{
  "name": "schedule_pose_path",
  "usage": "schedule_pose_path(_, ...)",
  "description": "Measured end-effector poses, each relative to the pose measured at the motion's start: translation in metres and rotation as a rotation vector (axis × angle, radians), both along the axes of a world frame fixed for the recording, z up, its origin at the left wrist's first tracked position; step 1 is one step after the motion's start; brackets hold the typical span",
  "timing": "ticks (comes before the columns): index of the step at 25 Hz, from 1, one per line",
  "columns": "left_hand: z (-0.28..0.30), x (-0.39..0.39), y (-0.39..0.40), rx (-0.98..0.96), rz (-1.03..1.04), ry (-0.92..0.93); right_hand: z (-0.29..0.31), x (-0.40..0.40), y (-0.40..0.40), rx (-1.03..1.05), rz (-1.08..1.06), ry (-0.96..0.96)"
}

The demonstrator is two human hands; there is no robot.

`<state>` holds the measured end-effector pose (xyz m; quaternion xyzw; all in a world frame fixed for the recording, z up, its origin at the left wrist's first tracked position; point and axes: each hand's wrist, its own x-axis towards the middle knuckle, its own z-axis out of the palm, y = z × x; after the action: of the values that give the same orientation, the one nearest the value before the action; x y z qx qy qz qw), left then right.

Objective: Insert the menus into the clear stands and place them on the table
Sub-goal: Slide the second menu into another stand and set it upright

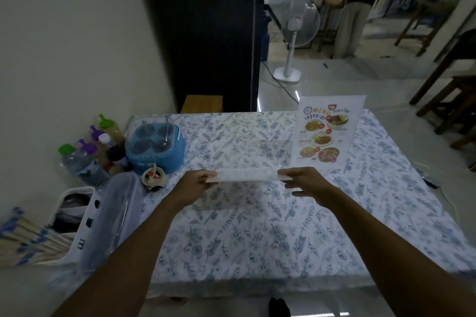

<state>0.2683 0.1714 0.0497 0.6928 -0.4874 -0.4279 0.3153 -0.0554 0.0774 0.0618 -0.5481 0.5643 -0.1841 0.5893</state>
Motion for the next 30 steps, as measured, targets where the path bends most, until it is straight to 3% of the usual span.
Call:
schedule_pose_path(4, 0.012, 0.011, -0.002, -0.1, -0.115, -0.094, 0.013, -0.005, -0.001, -0.214, 0.068, 0.108)
schedule_pose_path(8, 0.026, 0.009, -0.014, -0.108, -0.062, -0.149, 0.016, 0.001, -0.018, -0.446, 0.126, 0.275)
schedule_pose_path(12, 0.03, 0.012, -0.04, -0.145, -0.053, -0.341, 0.015, 0.017, -0.04, -0.593, 0.088, 0.396)
schedule_pose_path(20, 0.018, 0.018, -0.101, -0.124, 0.112, -0.35, 0.011, 0.049, -0.102, -0.653, 0.068, 0.532)
schedule_pose_path(30, 0.009, 0.022, -0.145, -0.124, 0.182, -0.355, -0.009, 0.064, -0.147, -0.582, 0.089, 0.547)
